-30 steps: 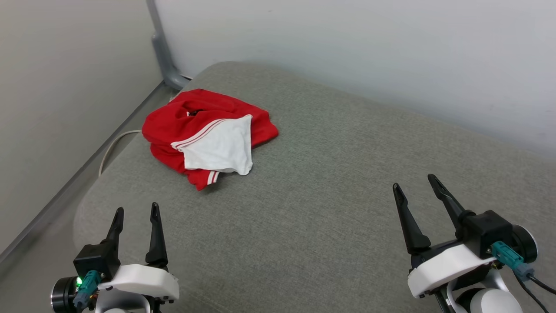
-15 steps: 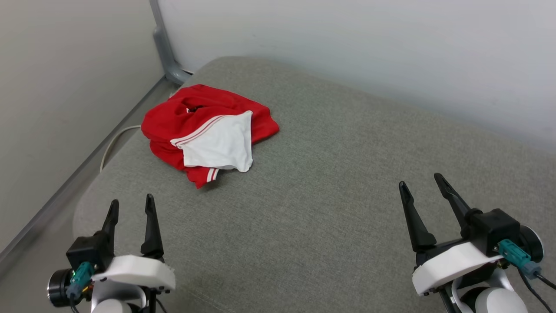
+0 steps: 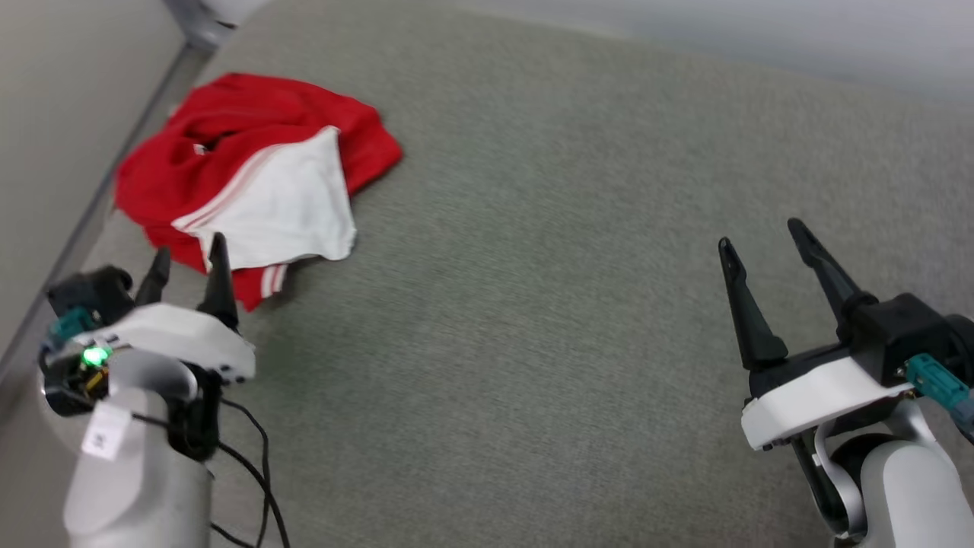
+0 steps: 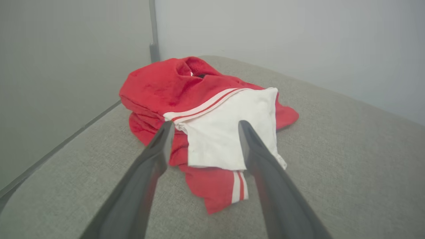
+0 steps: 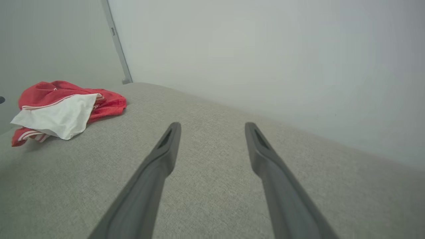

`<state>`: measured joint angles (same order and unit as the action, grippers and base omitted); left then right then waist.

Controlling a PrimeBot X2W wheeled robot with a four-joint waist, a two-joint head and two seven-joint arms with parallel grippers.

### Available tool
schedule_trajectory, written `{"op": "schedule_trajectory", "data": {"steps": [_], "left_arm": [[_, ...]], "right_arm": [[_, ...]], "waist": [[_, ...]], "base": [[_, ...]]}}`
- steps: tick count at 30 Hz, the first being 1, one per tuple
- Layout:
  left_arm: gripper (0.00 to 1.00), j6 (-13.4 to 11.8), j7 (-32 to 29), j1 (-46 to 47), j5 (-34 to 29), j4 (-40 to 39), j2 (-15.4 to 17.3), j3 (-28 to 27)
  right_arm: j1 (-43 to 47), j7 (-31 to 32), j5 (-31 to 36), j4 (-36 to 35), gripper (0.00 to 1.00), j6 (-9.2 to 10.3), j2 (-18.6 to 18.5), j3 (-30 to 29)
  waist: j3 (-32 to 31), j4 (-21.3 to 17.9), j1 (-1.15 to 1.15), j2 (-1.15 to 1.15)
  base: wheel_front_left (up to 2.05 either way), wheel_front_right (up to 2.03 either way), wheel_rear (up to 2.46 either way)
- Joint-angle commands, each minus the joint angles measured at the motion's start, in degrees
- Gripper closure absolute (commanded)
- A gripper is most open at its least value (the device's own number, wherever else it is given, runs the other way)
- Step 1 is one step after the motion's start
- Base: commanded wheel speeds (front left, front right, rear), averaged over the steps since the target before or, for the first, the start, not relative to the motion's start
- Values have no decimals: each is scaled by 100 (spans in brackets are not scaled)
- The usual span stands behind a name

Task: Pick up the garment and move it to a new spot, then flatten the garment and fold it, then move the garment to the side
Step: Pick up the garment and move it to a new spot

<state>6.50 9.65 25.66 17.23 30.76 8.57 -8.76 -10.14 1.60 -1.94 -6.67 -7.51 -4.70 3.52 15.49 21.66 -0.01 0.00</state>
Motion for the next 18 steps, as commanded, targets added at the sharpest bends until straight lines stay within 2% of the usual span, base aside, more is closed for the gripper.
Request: {"op": "schedule_trajectory", "data": {"steps": [1, 12, 16, 18], "left_arm": [[0, 37, -168, 264, 122, 168, 125, -11], [0, 93, -2165, 1568, 893, 1173, 1534, 204], [0, 93, -3172, 1709, 1157, 1559, 1858, 314], [0, 94, -3820, 1584, 1370, 1922, 1821, 323]], "right_arm": [[-134, -25, -36, -15, 0, 4, -28, -18], [-547, -236, -94, 111, 0, 4, -24, -5], [-670, -289, -115, 165, 0, 4, -17, 61], [-732, -327, -157, 237, 0, 4, 11, 74]], "waist": [[592, -518, 1, 0], [1337, -1103, 1, 0], [1523, -1252, 1, 0], [1610, -1344, 1, 0]], "base": [[0, 0, 0], [0, 0, 0], [0, 0, 0], [0, 0, 0]]}}
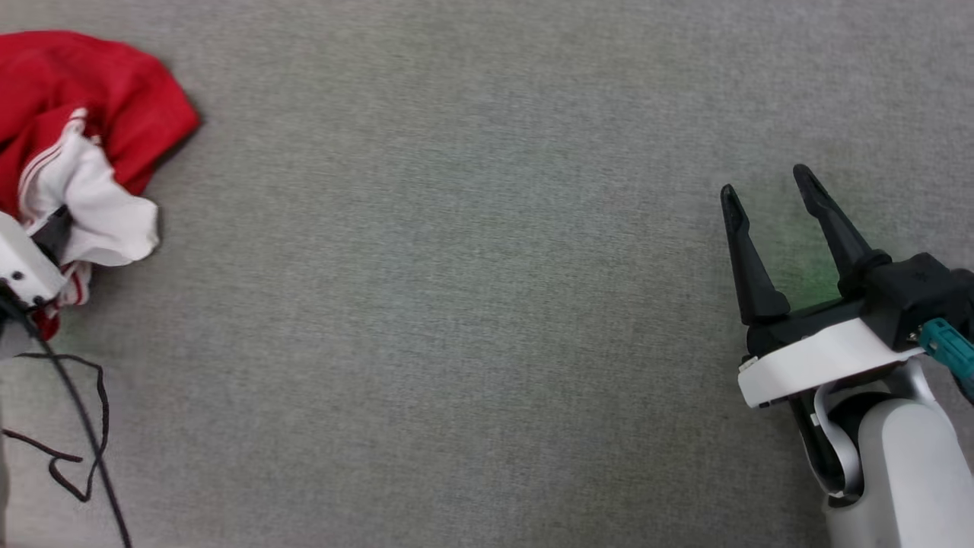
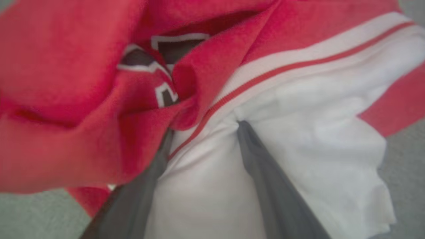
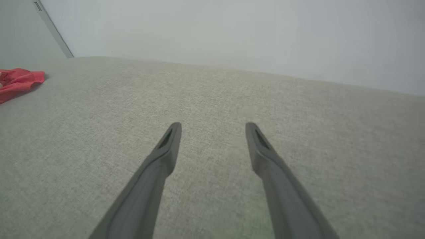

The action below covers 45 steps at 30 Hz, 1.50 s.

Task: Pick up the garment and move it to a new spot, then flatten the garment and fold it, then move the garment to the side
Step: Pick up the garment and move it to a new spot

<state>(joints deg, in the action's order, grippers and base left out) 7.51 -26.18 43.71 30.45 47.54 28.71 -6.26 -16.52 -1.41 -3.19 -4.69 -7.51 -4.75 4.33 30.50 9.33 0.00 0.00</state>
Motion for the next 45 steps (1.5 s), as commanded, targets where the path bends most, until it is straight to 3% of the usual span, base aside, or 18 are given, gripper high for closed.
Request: {"op": "schedule_trajectory", "data": {"steps": [1, 3, 4, 5, 8, 17, 24, 31, 38, 43, 45], "left_arm": [[0, -6, -456, -284, 168, 355, -264, 79], [0, -8, -607, -386, 245, 503, -289, 64], [54, -10, -652, -423, 291, 555, -304, 55], [100, -9, -655, -442, 296, 571, -307, 66], [100, 2, -525, -438, 295, 533, -343, 110], [100, -308, 1144, -113, -197, -153, -9, 131], [100, -611, 2401, -419, -503, -569, -301, 243], [100, -789, 3350, -1132, -539, -1033, -688, 229], [100, -878, 3544, -1833, -671, -1569, -917, 427], [100, -931, 3294, -2455, -765, -2336, -1096, 712], [100, -917, 3038, -2698, -787, -2791, -1280, 965]], "right_arm": [[-114, -51, -42, 47, 0, 4, 29, -18], [-131, -69, -41, 72, 0, 4, 41, -45], [-133, -79, -47, 81, 0, 4, 45, -54], [-138, -78, -43, 95, 0, 4, 46, -66], [-124, -84, -21, 133, 0, 4, 47, -115], [92, -127, -53, 262, 0, 4, 85, -153], [412, -207, -202, 462, 0, 4, 161, -327], [866, -293, -346, 618, 0, 4, 193, -488], [1240, -307, -545, 646, 0, 4, 191, -586], [1477, -301, -718, 618, 0, 4, 192, -626], [1522, -297, -715, 589, 0, 4, 192, -638]], "waist": [[127, -133, 0, 0], [152, -160, 0, 0], [161, -170, 0, 0], [164, -171, 0, 0], [122, -132, 0, 0], [-588, 55, 0, 0], [-1420, 136, 0, 0], [-2198, -26, 0, 0], [-2611, -302, 0, 0], [-2821, -734, 0, 0], [-2800, -1075, 0, 0]], "base": [[0, 0, 0], [0, 0, 0], [0, 0, 0], [0, 0, 0], [0, 0, 0], [0, 0, 0], [0, 0, 0], [0, 0, 0], [0, 0, 0], [0, 0, 0], [0, 0, 0]]}}
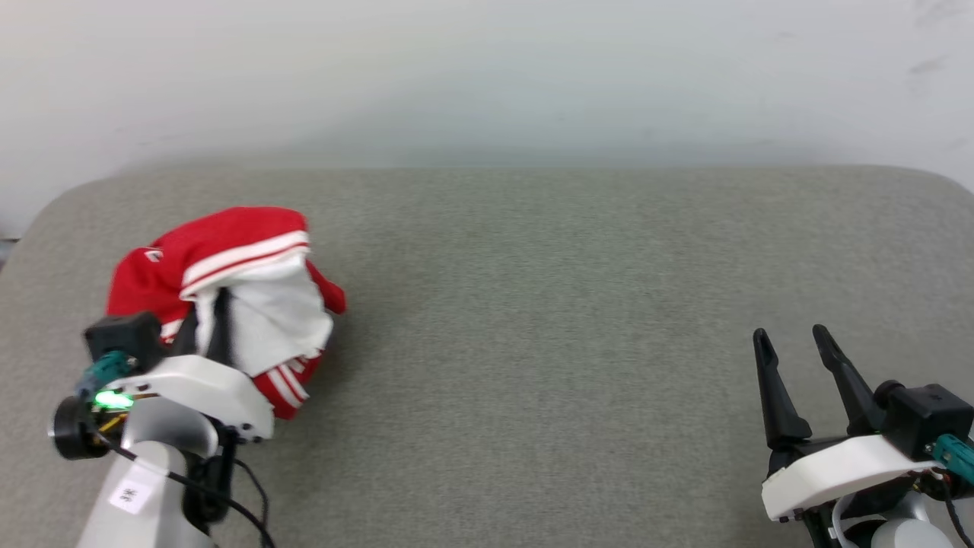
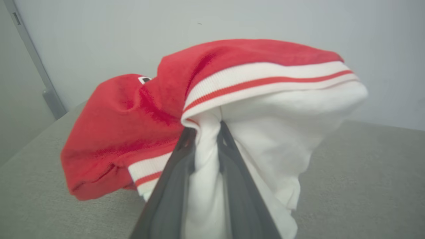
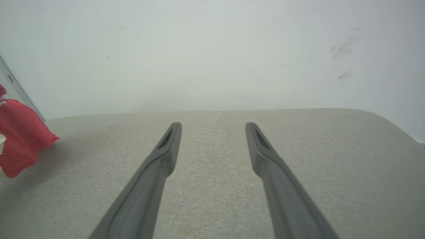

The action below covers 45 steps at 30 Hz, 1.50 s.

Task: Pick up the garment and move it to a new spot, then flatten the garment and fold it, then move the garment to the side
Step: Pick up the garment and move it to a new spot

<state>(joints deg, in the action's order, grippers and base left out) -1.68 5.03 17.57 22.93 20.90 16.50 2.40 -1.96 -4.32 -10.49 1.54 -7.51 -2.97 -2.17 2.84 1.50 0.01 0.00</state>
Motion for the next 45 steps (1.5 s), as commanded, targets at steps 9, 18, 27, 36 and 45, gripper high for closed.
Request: {"op": "schedule_trajectory", "data": {"steps": [9, 18, 27, 36, 45], "left_arm": [[100, 646, -607, 211, -109, -172, -876, 1479], [100, 868, -740, 312, -87, 237, -1230, 2595], [0, 833, -337, 371, -74, 494, -1216, 2839], [0, 336, 595, 7, -109, 83, -1057, 2437], [0, -240, 944, -486, -100, -283, -675, 1799]], "right_arm": [[-138, -83, -221, -11, 0, 4, 15, 25], [-287, -193, -310, 68, 0, 4, 15, 106], [-352, -189, -210, 165, 0, 4, 14, 32], [-93, 35, 33, 1, 0, 4, 14, -80], [236, 308, 182, -269, 0, 4, 13, -110]], "waist": [[358, -1155, -1, 0], [798, -1382, -1, 0], [640, -1039, -1, 0], [213, -556, -1, 0], [-57, -223, -1, 0]], "base": [[0, 0, 0], [0, 0, 0], [0, 0, 0], [0, 0, 0], [0, 0, 0]]}}
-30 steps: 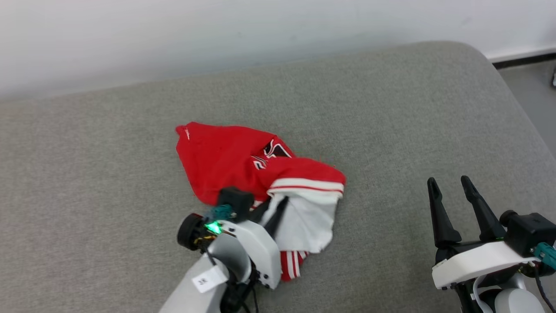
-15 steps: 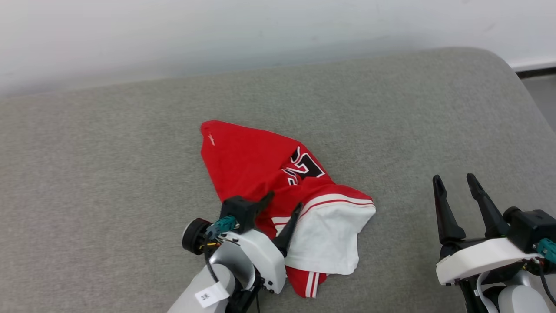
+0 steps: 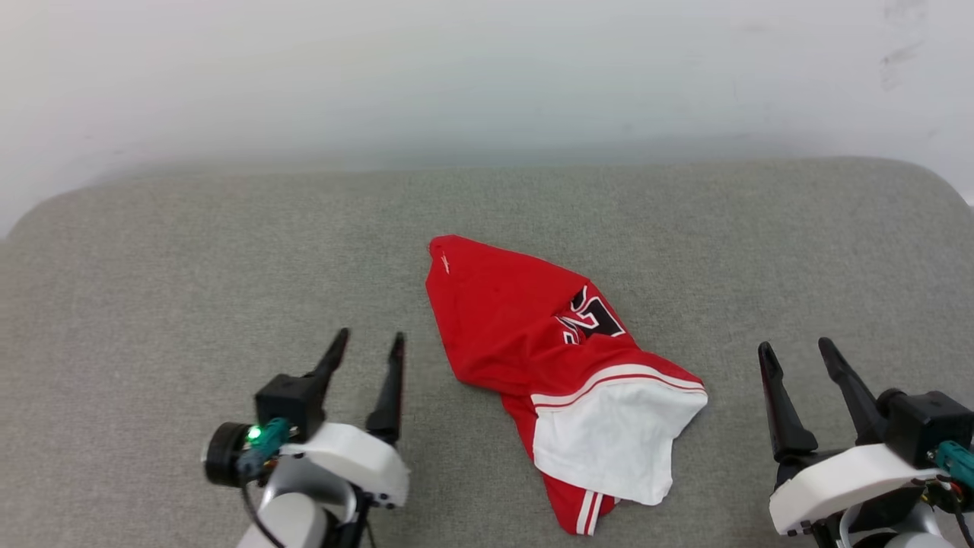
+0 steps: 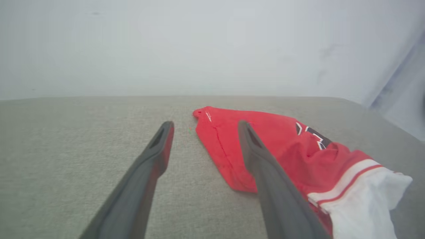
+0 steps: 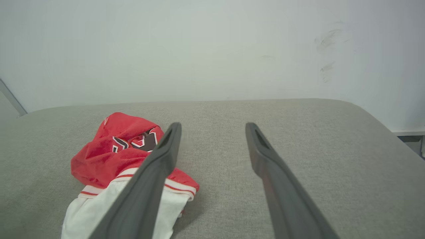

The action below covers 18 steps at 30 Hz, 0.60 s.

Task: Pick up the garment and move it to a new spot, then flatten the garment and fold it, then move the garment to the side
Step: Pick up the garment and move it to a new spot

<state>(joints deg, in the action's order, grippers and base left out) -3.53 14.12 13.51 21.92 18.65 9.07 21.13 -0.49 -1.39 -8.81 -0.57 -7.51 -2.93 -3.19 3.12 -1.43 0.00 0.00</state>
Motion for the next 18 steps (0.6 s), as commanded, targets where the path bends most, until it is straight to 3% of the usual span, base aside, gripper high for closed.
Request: {"op": "schedule_trajectory", "data": {"steps": [1, 8, 18], "left_arm": [[0, -119, 48, -159, 10, -122, 123, -154], [0, -401, 95, -658, 16, -553, 453, -620], [0, -493, 99, -1131, -29, -948, 591, -632]], "right_arm": [[129, 36, 15, -70, 0, 4, 9, -11], [404, 198, -17, -200, 0, 4, 9, 6], [689, 300, -102, -376, 0, 4, 9, 12]], "waist": [[-120, 86, 0, 0], [-362, 138, 0, 0], [-528, 124, 0, 0]], "base": [[0, 0, 0], [0, 0, 0], [0, 0, 0]]}}
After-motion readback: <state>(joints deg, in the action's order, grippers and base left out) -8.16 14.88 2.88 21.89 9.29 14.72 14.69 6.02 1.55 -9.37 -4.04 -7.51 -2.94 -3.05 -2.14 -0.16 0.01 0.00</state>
